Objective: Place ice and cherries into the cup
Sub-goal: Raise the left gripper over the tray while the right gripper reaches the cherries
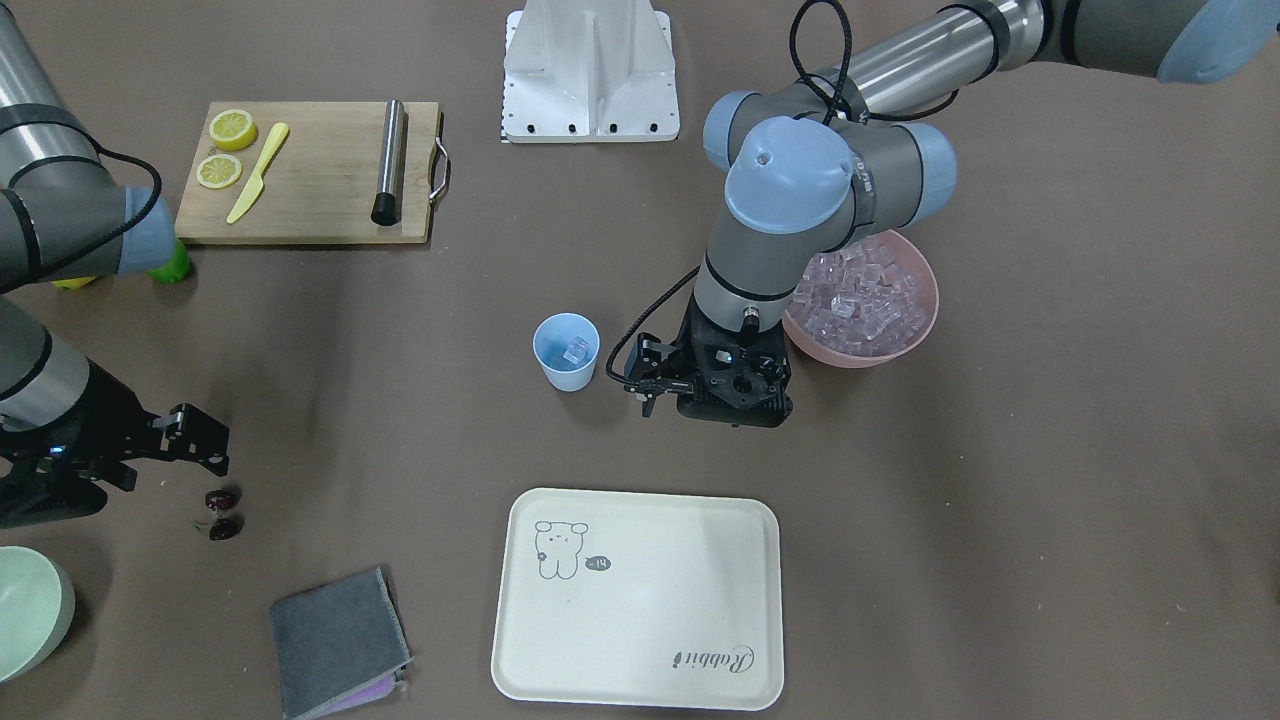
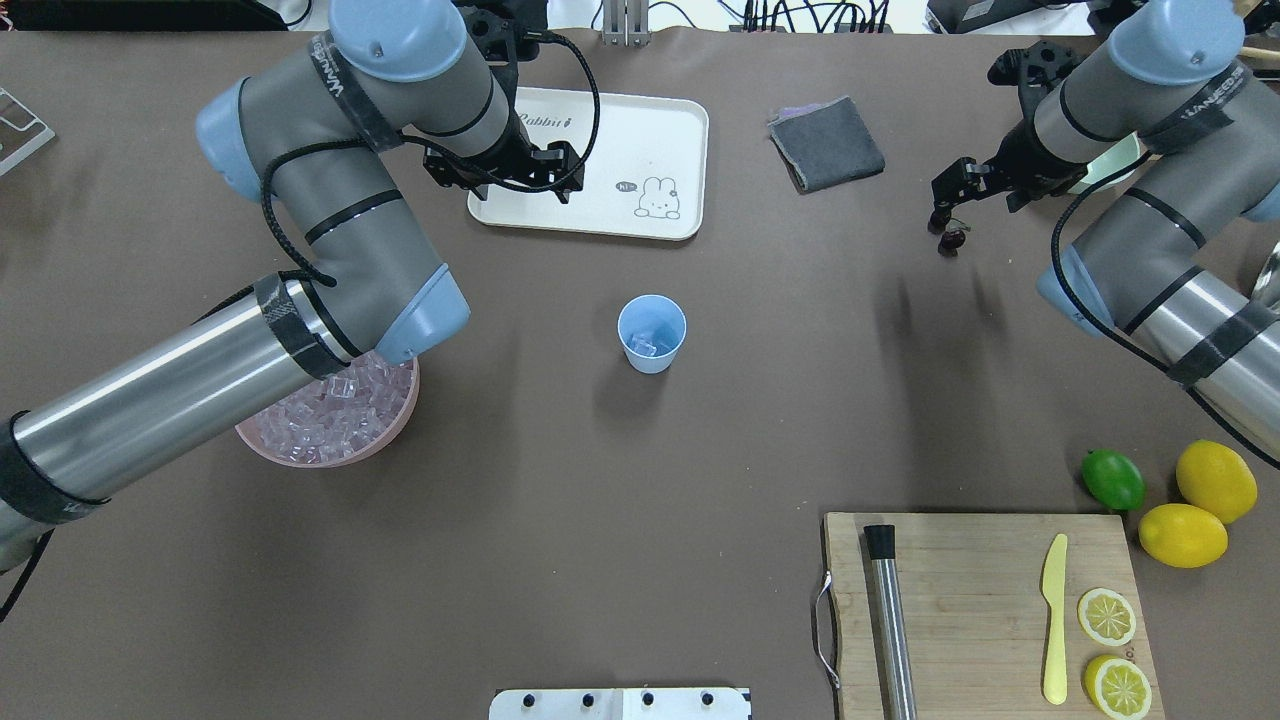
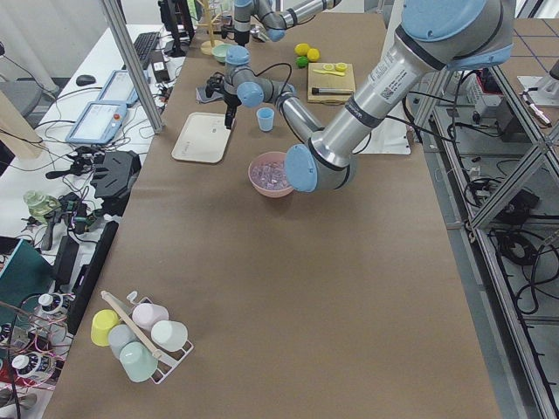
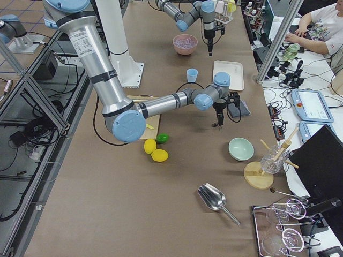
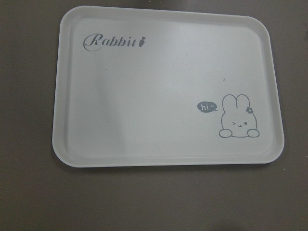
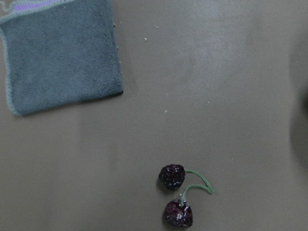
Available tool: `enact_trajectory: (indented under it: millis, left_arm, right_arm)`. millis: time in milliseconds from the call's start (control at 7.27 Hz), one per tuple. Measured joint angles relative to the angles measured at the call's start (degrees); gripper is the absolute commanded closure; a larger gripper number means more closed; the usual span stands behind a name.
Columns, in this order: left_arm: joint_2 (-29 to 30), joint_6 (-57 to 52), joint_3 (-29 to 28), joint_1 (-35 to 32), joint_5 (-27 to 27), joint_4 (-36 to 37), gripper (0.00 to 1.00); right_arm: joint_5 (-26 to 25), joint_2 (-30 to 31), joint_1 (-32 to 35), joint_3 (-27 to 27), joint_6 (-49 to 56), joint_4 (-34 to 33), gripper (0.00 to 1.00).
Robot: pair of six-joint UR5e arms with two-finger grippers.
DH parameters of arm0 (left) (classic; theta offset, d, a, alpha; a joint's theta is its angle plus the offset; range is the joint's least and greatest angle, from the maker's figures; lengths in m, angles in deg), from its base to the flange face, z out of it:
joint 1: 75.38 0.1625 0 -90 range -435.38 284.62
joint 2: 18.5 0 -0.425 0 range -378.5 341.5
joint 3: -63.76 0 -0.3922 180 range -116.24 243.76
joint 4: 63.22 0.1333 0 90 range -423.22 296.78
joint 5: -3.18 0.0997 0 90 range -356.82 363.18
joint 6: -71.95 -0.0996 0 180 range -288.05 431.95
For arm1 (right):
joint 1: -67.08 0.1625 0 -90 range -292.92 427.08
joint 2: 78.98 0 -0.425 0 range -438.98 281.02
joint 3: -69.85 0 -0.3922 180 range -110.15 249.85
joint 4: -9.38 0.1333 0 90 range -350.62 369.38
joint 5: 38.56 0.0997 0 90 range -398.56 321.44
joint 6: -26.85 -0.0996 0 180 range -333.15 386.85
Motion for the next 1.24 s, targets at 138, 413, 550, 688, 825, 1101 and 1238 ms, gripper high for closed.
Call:
enact_trajectory:
  millis: [138, 413, 550, 688, 825, 1101, 1238]
  left_arm:
    - [-0.5, -0.6, -0.3, -0.5, 0.0, -0.1, 0.04]
    - [-2.3, -2.1, 0.6, -1.0, -0.1, -0.3, 0.04]
    - [-3.0, -2.5, 0.9, -1.1, -0.1, -0.4, 0.03]
    - [-3.5, -2.6, 1.2, -1.1, -0.1, -0.5, 0.04]
    - [-3.8, -2.7, 1.3, -1.1, -0.1, -0.6, 0.03]
    - [-4.0, -2.8, 1.3, -1.1, -0.1, -0.7, 0.03]
    - [-4.2, -3.0, 1.3, -1.1, -0.1, -0.9, 0.03]
  right_arm:
    - [-1.2, 0.1, -0.9, 0.7, -0.8, 0.6, 0.02]
    - [-2.3, -0.2, -2.1, 1.3, -1.8, 1.0, 0.02]
    - [-2.8, -0.3, -2.6, 1.4, -2.0, 1.1, 0.02]
    - [-3.9, -0.4, -3.1, 1.6, -2.0, 1.1, 0.02]
    - [-5.0, -0.4, -3.5, 1.8, -1.9, 1.2, 0.06]
    - [-5.9, -0.6, -4.2, 2.1, -1.9, 1.2, 0.22]
    - [-6.3, -0.7, -4.5, 2.4, -1.9, 1.2, 0.26]
